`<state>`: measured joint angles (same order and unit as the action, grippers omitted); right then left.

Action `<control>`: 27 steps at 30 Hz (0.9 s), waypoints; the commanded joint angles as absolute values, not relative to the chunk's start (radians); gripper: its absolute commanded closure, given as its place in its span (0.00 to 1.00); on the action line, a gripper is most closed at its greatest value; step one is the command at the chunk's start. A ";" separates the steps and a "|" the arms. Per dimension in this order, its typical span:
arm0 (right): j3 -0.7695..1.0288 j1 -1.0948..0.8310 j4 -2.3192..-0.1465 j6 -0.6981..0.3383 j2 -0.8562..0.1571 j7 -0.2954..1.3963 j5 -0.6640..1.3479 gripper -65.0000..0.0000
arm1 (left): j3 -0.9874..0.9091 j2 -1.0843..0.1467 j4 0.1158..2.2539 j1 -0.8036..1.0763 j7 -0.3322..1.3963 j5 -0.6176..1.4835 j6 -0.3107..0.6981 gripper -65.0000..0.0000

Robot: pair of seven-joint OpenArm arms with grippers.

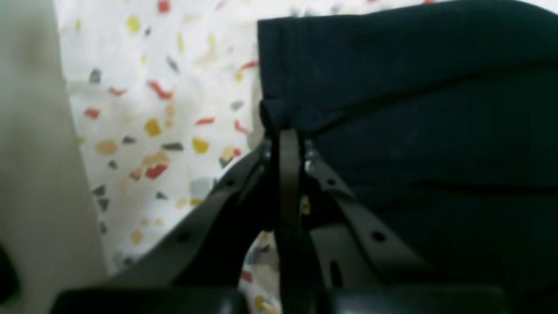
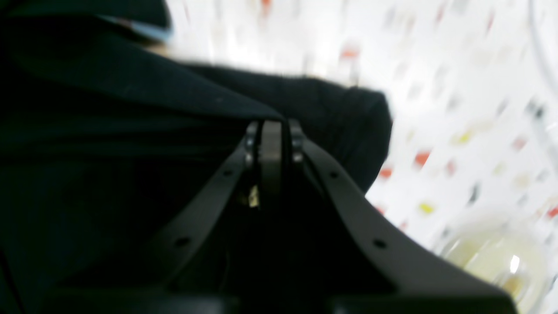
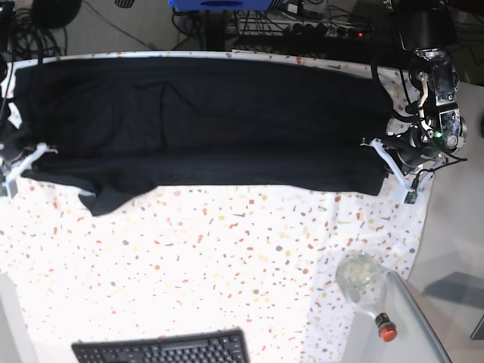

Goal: Layout the t-shirt on the table in an organized manner, then fold the t-shirt properly
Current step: 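Fold the hem with both grippers toward the collar edge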

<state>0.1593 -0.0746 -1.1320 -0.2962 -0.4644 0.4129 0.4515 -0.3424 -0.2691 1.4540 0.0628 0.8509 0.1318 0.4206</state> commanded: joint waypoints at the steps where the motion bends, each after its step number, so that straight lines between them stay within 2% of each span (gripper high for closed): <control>1: 0.179 -0.067 -1.148 -0.291 -0.487 0.400 0.456 1.00 | -0.361 -0.285 1.477 0.056 0.837 0.128 0.414 1.00; 6: 0.228 -0.125 -1.224 -0.291 -0.433 0.406 0.455 1.00 | -0.378 -0.286 1.475 0.074 0.835 0.128 0.414 1.00; 20: 0.232 -0.154 -1.256 -0.291 -0.438 0.521 0.456 1.00 | -0.372 -0.311 1.478 0.085 0.835 0.128 0.414 1.00; 27: 0.234 -0.189 -1.411 -0.291 -0.433 0.605 0.456 1.00 | -0.377 -0.311 1.478 0.085 0.835 0.128 0.414 1.00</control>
<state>0.2230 -0.1970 -1.3979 -0.2951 -0.4133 0.6178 0.4519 -0.3676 -0.2913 1.4578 0.0975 0.8501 0.1314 0.4198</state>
